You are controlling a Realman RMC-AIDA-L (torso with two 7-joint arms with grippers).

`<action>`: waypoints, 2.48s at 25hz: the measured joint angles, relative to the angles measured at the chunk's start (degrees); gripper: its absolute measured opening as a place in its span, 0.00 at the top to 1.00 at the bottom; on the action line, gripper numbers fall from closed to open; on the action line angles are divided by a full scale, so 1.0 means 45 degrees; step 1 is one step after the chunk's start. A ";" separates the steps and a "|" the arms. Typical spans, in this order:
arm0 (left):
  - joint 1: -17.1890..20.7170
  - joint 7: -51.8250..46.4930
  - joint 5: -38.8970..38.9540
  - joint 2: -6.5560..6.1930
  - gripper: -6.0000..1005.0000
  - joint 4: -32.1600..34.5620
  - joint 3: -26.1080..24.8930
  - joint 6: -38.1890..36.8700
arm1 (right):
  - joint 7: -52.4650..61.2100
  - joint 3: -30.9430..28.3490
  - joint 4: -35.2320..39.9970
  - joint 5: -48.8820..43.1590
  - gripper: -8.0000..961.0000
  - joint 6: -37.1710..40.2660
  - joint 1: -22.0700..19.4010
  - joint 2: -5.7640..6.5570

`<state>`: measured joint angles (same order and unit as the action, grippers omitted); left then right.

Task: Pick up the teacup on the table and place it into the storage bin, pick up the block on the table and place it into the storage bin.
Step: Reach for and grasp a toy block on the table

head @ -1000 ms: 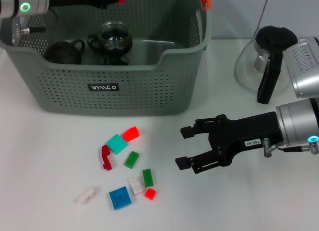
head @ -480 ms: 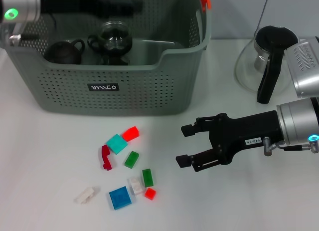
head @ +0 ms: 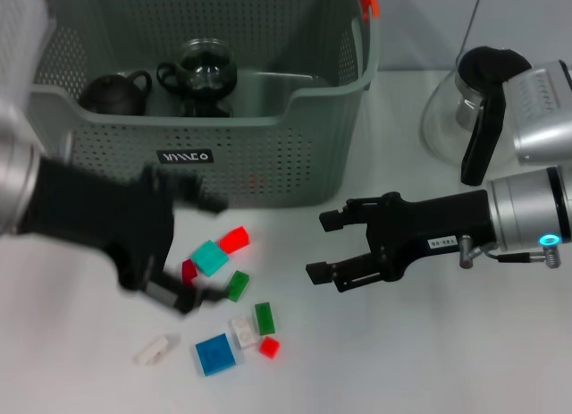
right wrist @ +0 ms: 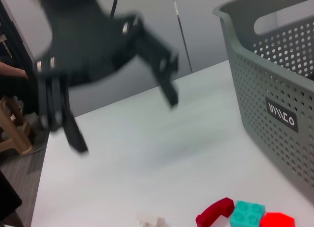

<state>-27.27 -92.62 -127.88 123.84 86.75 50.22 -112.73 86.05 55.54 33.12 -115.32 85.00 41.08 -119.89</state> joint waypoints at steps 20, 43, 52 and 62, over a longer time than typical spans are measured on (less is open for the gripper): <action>-0.0033 -0.1629 -0.4491 0.0216 0.07 -0.2064 0.4617 0.2587 | 0.0070 0.0019 -0.0115 0.0145 0.05 -0.0313 -0.0032 -0.0056; -0.0777 -0.5859 -0.5333 0.0215 0.10 -0.2982 0.8169 0.4357 | -0.0060 -0.0114 0.0003 0.0140 0.05 -0.0565 -0.0066 -0.0008; -0.0812 -0.5868 -0.5480 0.0215 0.16 -0.3182 0.8900 0.4852 | -0.0093 -0.0138 -0.0018 0.0141 0.05 -0.0607 -0.0065 -0.0012; -0.0892 -0.5867 -0.5579 0.0214 0.22 -0.3438 0.8947 0.5139 | -0.0074 -0.0156 -0.0001 0.0161 0.05 -0.0608 -0.0066 -0.0022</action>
<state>-31.28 -119.02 -152.99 124.80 71.28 90.48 -89.61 85.72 54.84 33.12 -114.60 82.26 40.78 -120.00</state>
